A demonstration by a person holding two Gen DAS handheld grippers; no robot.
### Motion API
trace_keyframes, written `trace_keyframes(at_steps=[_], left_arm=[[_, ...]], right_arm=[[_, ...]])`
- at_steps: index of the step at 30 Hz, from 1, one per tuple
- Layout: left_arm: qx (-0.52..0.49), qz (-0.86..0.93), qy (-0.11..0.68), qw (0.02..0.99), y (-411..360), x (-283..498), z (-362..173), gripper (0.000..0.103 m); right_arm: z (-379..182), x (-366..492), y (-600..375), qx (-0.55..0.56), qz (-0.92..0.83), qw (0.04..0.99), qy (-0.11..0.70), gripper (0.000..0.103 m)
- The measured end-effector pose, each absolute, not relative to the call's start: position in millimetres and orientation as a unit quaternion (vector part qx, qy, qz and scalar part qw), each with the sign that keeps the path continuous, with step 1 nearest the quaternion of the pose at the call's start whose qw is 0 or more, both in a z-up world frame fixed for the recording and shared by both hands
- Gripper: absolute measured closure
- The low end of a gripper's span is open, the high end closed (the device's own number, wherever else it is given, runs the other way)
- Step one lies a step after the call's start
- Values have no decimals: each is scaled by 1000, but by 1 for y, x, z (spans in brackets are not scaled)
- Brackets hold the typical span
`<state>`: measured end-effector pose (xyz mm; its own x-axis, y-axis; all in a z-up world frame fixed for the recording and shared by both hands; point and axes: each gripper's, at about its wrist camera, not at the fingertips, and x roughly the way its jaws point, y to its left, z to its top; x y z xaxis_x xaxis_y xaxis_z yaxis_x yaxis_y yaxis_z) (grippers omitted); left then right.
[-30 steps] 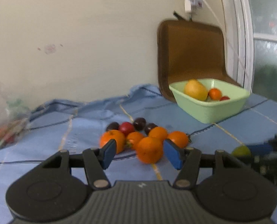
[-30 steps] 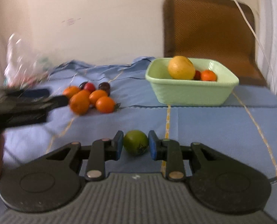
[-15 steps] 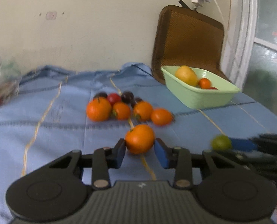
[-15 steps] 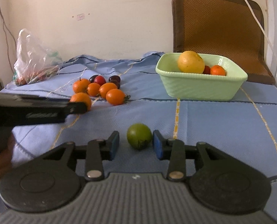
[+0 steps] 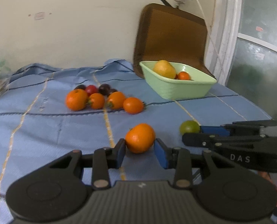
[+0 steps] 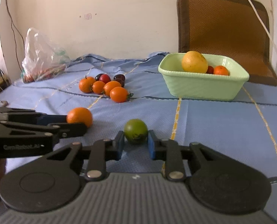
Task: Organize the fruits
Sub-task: 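Carry both tomatoes into the basket and open both grippers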
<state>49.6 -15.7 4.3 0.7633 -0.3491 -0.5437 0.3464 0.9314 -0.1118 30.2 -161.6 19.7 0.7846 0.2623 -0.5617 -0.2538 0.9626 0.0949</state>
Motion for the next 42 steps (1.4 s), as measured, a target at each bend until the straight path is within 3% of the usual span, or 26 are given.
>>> trace_keyframes(at_steps=[14,22,26,35,42], left_arm=[[26,-241,215,946,-86,122,58,70],[37,-219,236,946,-118,186,40,68],[31,-214,236,947,-120,194,35,61],[-35,-147,173,973,-28,139,64,56],[-41,15,227,973,81,112,28,56]], right_arm=[[59,65,-210,37,83,974,206,74],[45,109,-239,46,10,979,198,71],[48,102,-242,40,-1,985,169,50],[50,98,-263,88,-40,987,128,50],[47,97,-263,101,-45,985,129,50]])
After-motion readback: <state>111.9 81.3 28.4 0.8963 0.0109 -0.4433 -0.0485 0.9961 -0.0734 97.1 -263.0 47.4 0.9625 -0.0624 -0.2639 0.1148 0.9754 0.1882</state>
